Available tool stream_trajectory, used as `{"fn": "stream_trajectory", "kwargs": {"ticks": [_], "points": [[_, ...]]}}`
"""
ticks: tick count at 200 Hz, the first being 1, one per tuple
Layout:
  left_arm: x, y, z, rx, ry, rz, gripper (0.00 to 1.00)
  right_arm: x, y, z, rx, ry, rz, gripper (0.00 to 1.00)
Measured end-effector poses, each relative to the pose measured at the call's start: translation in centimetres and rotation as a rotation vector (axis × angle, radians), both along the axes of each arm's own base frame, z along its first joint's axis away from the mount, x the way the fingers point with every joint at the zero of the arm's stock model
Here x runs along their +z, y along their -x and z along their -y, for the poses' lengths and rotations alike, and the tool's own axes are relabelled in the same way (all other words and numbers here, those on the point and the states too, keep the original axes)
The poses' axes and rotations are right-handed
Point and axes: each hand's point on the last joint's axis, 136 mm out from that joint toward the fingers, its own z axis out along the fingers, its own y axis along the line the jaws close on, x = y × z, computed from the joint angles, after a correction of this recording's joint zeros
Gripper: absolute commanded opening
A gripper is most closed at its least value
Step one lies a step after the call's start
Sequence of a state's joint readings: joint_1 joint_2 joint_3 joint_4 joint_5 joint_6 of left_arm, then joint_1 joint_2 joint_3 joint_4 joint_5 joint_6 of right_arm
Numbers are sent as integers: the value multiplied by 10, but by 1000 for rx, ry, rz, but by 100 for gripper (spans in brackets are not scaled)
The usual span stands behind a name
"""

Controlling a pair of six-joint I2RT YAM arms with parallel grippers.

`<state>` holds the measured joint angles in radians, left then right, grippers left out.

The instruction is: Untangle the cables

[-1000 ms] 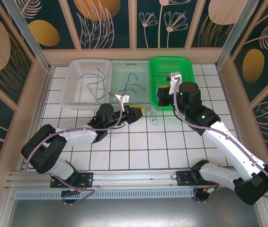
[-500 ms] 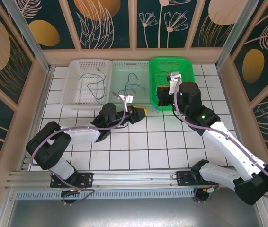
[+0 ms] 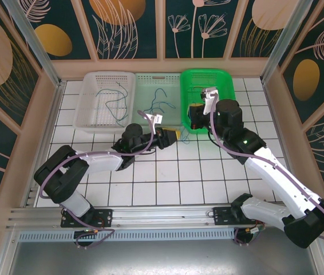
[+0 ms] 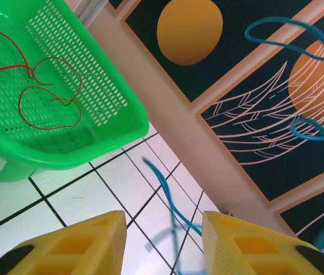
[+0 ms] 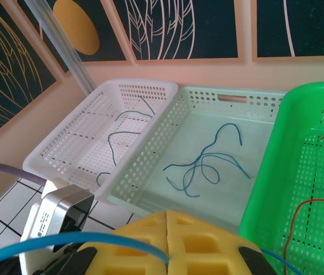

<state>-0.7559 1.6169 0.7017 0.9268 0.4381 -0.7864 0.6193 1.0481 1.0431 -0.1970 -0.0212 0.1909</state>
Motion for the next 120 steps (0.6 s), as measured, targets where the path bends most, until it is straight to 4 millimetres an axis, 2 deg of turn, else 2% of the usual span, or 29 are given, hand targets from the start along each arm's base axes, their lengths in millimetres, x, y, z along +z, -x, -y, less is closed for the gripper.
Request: {"fn": "stream_trajectory", "kwargs": {"ticks": [95,120], "points": [[-4,0,5,-10,-10,-10,40,4,1,-3,8,-12,12,0],[-8,0,6,-13,-20,-11,36,4,1,-4,13,-13,13,0]]}}
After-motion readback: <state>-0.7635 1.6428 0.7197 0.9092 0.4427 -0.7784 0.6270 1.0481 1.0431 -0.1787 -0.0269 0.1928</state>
